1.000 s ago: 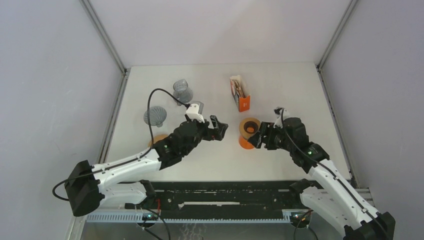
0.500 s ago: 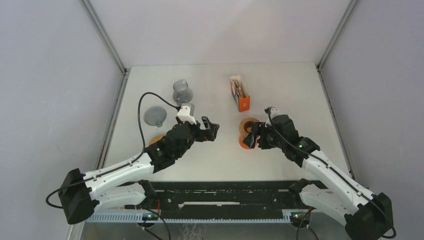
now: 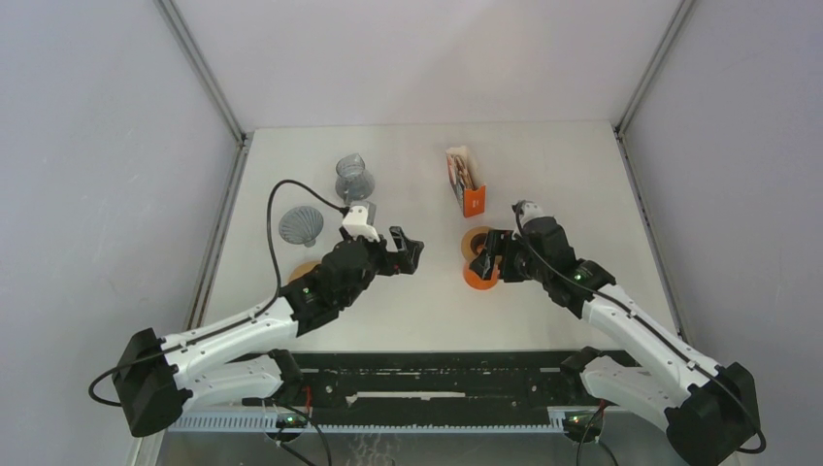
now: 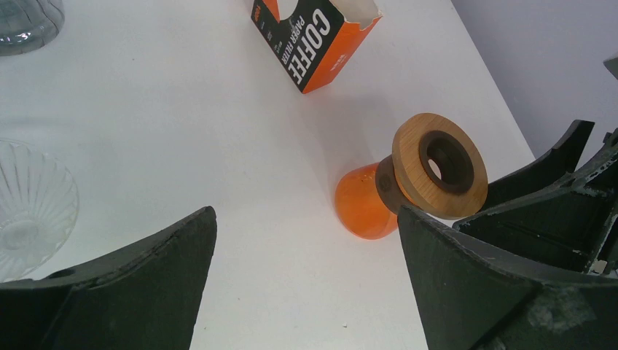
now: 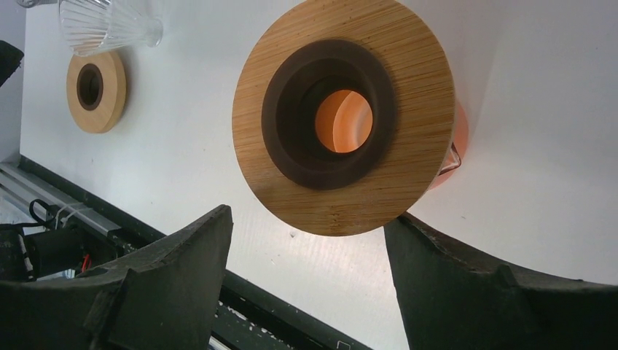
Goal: Place the coffee filter in the dripper
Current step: Place the dripper holder onto the coffee server, then adjust the coffee server at the center of the board.
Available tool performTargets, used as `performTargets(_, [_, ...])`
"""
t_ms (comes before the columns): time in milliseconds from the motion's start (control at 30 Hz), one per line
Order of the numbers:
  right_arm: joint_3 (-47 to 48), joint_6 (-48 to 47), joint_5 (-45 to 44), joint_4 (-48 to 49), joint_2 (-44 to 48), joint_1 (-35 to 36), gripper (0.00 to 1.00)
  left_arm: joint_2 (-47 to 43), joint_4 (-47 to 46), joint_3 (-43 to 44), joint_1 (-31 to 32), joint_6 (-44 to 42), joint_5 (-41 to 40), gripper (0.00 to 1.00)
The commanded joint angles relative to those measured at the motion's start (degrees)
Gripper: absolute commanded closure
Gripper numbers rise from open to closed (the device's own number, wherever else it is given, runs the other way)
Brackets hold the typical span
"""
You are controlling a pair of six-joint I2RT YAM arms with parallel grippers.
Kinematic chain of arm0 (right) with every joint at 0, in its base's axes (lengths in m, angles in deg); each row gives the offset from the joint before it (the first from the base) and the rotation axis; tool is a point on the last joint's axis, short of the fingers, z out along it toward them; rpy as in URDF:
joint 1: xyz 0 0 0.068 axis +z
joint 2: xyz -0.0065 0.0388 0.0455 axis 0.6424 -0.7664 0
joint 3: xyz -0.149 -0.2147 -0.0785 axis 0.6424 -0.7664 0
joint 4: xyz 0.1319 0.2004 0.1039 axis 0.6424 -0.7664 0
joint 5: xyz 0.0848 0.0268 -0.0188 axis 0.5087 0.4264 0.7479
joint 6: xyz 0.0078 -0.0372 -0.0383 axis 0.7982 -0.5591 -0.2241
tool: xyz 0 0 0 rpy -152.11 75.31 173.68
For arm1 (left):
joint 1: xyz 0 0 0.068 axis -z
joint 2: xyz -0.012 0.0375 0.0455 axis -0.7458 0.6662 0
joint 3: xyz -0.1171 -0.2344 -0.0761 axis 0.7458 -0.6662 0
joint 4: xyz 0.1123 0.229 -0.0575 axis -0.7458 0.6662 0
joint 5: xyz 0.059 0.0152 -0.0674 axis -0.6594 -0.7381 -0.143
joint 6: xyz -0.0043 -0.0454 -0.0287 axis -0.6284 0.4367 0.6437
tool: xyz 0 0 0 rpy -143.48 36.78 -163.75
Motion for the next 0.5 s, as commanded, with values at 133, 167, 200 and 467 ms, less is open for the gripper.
performTargets(133, [2.79, -1.5, -2.94, 0.72, 0.79, 0.23, 0.16, -2.05, -0.36, -1.31, -0.74, 0.95, -1.25, 0.02])
performTargets(167, [2.79, -1.65, -3.22, 0.11, 1.22, 0.22, 0.16, -2.23, -0.27, -1.47, -0.79, 0.96, -1.51, 0.02])
performTargets(200, [2.79, -1.73, -3.56, -0.08, 1.73, 0.24, 0.16, -2.45, -0.14, -1.57, -0.83, 0.96, -1.64, 0.02])
performTargets(467, [4.61, -4.01, -7.73, -4.19, 4.23, 0.35, 0.13, -3.89, 1.19, -1.98, -1.36, 1.24, -1.87, 0.02])
